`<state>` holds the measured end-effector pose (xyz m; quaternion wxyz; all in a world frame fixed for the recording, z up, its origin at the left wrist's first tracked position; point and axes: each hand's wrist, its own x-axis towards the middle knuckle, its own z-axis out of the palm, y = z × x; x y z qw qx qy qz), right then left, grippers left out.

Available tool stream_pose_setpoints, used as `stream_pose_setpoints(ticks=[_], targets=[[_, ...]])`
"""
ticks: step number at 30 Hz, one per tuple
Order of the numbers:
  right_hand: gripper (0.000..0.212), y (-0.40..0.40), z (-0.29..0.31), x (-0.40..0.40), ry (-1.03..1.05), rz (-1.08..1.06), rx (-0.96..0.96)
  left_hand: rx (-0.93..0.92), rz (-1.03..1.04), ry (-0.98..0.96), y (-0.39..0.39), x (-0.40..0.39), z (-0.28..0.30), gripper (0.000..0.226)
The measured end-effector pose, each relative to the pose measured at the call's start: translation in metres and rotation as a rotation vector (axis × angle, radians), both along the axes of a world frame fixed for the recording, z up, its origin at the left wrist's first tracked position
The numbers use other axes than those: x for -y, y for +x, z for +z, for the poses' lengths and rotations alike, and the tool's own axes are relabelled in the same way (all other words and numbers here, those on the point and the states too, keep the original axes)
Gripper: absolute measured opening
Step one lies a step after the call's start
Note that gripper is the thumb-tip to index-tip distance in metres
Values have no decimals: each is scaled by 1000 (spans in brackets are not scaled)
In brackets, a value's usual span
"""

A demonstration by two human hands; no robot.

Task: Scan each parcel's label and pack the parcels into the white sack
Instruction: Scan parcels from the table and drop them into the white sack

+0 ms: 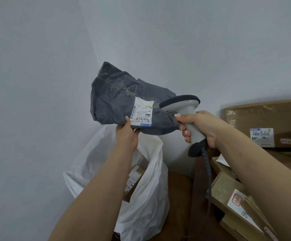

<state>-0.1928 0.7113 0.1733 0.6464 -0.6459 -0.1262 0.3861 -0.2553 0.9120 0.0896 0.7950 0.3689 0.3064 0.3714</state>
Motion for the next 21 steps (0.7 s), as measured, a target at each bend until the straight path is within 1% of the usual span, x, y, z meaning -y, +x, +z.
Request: stream_pose_setpoints(ticks=[4,8,11,21], targets=[[16,-2,7,-5,-20,13,-14,-7,2,23,-3,1,-3,16],[15,-4,10,-6,-30,-4,-22,-31,9,49,-2,2,-3,22],[15,-4,9,-7,-38,-14,-22,-20,23,65,-2,3,-2,19],[16,-6,-1,-23,-84,-5,-50,-89,38,114,-13,-10,-12,15]])
